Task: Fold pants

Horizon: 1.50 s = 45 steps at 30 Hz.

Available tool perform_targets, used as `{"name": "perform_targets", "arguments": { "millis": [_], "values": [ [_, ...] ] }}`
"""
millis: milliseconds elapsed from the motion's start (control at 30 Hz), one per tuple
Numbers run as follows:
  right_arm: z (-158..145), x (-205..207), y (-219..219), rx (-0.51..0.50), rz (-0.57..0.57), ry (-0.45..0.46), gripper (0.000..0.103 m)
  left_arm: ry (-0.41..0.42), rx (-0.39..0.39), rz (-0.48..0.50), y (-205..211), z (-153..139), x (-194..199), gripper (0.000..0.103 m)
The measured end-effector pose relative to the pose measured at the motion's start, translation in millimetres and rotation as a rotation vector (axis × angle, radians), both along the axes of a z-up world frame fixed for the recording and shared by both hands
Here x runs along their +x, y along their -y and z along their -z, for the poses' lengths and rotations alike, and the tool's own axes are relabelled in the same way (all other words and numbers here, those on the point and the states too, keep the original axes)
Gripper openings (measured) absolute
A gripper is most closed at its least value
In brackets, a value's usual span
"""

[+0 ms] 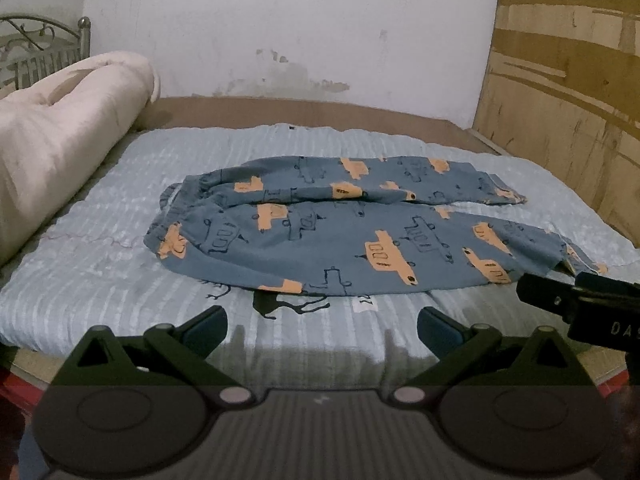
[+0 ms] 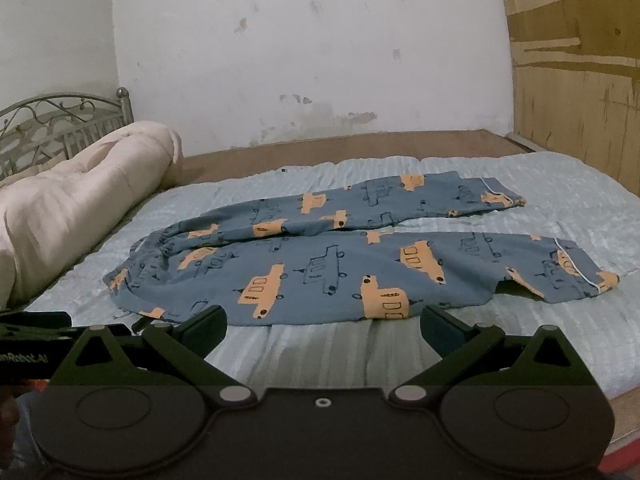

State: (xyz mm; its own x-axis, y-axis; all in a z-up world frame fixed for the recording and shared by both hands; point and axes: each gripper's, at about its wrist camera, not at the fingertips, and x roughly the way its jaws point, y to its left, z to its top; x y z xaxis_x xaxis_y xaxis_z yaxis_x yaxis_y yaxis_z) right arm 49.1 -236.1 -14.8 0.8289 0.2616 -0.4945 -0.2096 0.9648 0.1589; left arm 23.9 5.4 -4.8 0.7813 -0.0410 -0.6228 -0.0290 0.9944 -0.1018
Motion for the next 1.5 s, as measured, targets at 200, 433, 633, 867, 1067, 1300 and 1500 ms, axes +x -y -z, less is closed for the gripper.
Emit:
{"name": "perform_targets", "arguments": {
  "millis": [200,433,633,867,1067,1300,1500],
  "values": [
    [0.8,9.9,-1.1,0.005,-0.002,-0.020,0.102,-0.048,0.006,-0.003,-1.8,-2.4,13.4,0.103],
    [-3.9,34.6,-2.2,0.000,-0.010,-0.029,0.102,-0.125,0.034,0.023,-0.1,-7.7,41.2,0.103],
    [-15.8,68.2,-4.0,0.006,-0.008,-0.043,0.102,-0.122,0.063,-0.008,-2.6,-22.9,75.5,0.103],
    [-27.5,126.6,-11.4,-0.014,-0.052,-0.054,0.102,-0.094,0.069,-0.076,-24.6,-38.9,132.1,0.103],
    [-31.7,187.7,-23.4,-0.055,-0.139,-0.068,0.102,-0.085,0.078,-0.124,-49.3,-42.4,175.6,0.103],
    [-27.4,262.4,-49.0,-0.095,-0.296,-0.121,0.102,-0.101,0.107,-0.153,-73.1,-31.2,222.1,0.103],
    [-25.8,305.9,-74.6,-0.161,-0.351,-0.130,0.102,-0.096,0.141,-0.154,-95.8,-16.9,258.3,0.103]
  ]
}}
